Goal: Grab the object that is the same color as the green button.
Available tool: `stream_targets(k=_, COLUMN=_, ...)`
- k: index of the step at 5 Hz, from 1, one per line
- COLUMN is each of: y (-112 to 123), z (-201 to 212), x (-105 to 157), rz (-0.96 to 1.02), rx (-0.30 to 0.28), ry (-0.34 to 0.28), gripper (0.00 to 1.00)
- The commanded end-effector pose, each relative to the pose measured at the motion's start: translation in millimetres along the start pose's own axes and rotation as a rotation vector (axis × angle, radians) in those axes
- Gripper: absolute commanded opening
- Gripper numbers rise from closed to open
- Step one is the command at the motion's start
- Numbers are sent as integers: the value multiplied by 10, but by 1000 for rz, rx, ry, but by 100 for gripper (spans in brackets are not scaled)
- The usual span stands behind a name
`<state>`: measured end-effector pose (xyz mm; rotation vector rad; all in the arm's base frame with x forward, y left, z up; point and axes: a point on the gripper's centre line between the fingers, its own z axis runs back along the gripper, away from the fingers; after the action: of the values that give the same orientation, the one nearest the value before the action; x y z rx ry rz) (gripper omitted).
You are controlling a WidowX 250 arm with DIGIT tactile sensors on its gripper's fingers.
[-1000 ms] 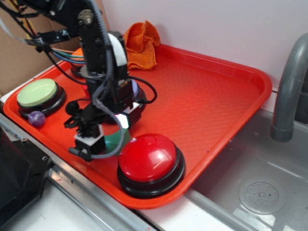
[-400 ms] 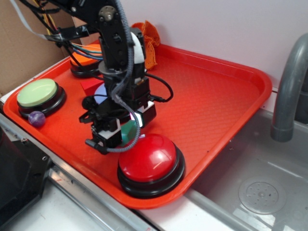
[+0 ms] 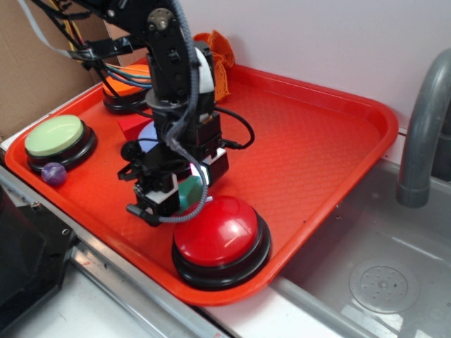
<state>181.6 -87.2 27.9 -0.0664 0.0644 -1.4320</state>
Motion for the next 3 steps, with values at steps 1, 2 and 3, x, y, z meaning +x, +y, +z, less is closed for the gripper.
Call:
stream_targets(k=1, y=55, z=707, x=-59, rz=268, rx=35, ry=-19, gripper=0)
stream_targets(k=2, y=72, z=954, x=-102, rz=454, rx=28, ry=12, gripper=0)
stream_targets(k=3, y=78, z=1218, x=-142, rz=705, rx=6, ry=53, gripper=0)
